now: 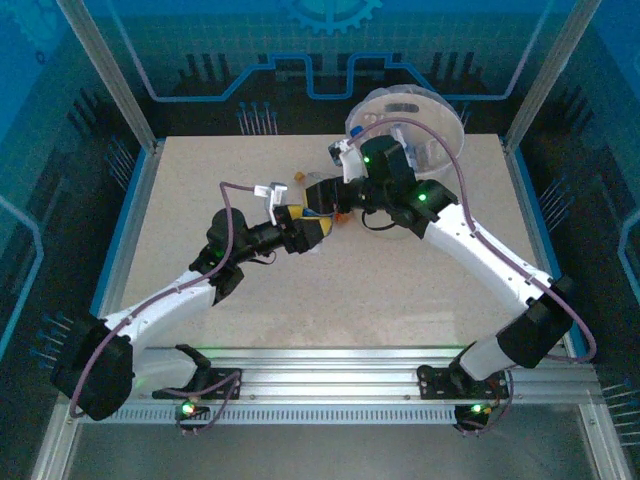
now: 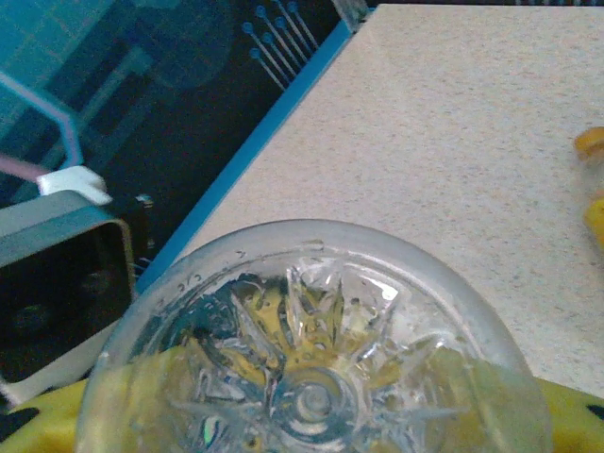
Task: Put the plastic bottles in the bin
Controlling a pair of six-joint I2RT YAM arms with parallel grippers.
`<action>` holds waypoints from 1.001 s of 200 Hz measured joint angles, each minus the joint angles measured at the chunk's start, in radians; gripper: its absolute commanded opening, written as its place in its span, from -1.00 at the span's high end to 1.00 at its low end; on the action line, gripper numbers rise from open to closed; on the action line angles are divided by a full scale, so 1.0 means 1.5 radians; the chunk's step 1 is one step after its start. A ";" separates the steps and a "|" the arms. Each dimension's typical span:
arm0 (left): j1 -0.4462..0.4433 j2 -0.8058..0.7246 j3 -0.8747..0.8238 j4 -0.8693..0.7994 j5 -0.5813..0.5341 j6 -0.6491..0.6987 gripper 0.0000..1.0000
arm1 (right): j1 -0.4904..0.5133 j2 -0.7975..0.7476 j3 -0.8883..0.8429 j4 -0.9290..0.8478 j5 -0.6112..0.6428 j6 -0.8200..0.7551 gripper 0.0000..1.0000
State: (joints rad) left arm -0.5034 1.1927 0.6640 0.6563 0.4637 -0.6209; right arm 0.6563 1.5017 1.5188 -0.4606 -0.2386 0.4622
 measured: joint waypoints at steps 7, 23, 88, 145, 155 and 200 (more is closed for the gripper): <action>-0.001 -0.001 0.000 0.000 -0.002 -0.002 -0.98 | 0.000 0.000 0.000 -0.007 0.009 -0.003 0.06; -0.001 -0.006 0.000 -0.001 -0.004 -0.002 -0.98 | 0.000 0.000 0.008 -0.027 0.033 -0.009 0.07; -0.002 -0.081 -0.017 -0.021 -0.055 0.012 -0.98 | -0.014 0.000 0.148 -0.142 0.151 -0.056 0.09; -0.002 -0.111 -0.026 -0.058 -0.093 0.034 -0.98 | -0.098 0.006 0.340 -0.207 0.265 -0.127 0.08; -0.002 -0.112 -0.028 -0.063 -0.097 0.035 -0.98 | -0.114 0.013 0.366 -0.213 0.284 -0.138 0.08; -0.002 -0.112 -0.031 -0.079 -0.105 0.043 -0.98 | -0.162 0.088 0.459 -0.242 0.377 -0.179 0.09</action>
State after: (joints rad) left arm -0.5060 1.0241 0.6178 0.5377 0.3058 -0.5568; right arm 0.4133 1.6333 2.2070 -0.8242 0.3264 0.1940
